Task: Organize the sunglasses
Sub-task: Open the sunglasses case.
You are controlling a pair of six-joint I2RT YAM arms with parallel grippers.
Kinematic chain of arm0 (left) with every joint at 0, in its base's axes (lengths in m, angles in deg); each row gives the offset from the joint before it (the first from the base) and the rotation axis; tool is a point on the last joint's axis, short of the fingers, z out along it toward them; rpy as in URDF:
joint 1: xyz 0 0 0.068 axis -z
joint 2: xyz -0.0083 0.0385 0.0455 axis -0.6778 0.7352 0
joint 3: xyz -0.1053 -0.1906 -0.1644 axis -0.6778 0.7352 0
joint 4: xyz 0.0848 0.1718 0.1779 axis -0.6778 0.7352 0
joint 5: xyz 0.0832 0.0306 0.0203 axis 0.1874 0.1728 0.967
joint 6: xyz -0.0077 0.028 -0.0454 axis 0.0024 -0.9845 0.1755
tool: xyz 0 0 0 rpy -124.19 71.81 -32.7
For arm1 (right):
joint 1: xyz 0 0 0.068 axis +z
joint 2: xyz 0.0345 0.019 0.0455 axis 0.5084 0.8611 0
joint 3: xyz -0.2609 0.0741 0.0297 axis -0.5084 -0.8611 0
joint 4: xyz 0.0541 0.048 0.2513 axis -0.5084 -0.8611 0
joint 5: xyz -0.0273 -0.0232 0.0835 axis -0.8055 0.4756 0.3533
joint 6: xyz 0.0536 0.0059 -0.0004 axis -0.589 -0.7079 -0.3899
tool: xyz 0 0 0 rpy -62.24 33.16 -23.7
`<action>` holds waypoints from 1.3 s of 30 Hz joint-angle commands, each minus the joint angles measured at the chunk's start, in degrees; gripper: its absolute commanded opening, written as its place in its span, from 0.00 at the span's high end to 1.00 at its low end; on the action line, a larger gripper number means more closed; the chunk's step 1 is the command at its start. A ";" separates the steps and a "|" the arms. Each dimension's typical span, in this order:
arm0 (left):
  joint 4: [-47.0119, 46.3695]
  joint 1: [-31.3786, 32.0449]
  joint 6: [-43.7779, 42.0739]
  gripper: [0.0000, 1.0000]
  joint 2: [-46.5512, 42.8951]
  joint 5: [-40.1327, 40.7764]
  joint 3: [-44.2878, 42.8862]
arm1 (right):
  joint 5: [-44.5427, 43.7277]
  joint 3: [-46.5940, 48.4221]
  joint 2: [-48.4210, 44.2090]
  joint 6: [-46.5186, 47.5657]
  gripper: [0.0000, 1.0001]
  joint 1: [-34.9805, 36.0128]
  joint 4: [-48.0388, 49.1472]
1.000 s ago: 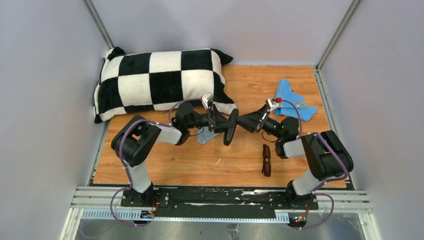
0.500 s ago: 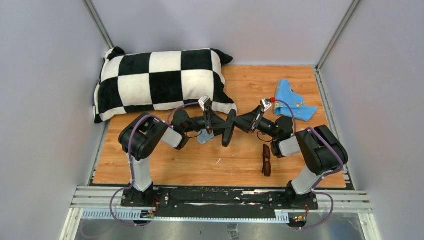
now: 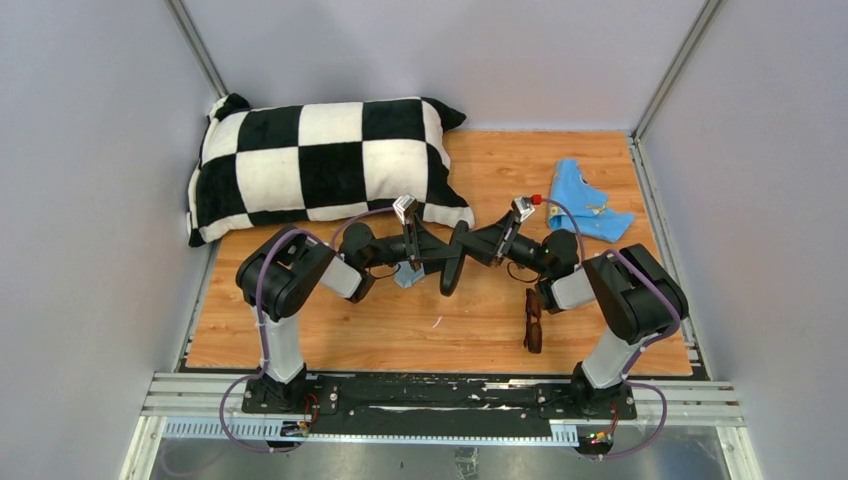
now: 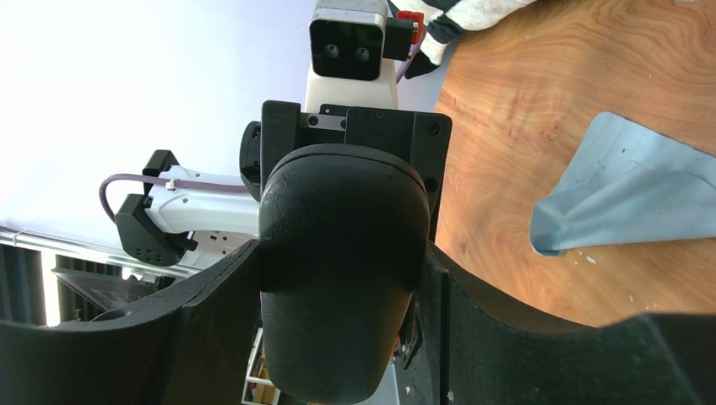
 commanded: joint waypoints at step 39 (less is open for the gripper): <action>-4.20 -6.17 10.34 1.00 -10.78 3.29 1.41 | 22.13 12.49 5.62 13.71 1.00 0.12 2.74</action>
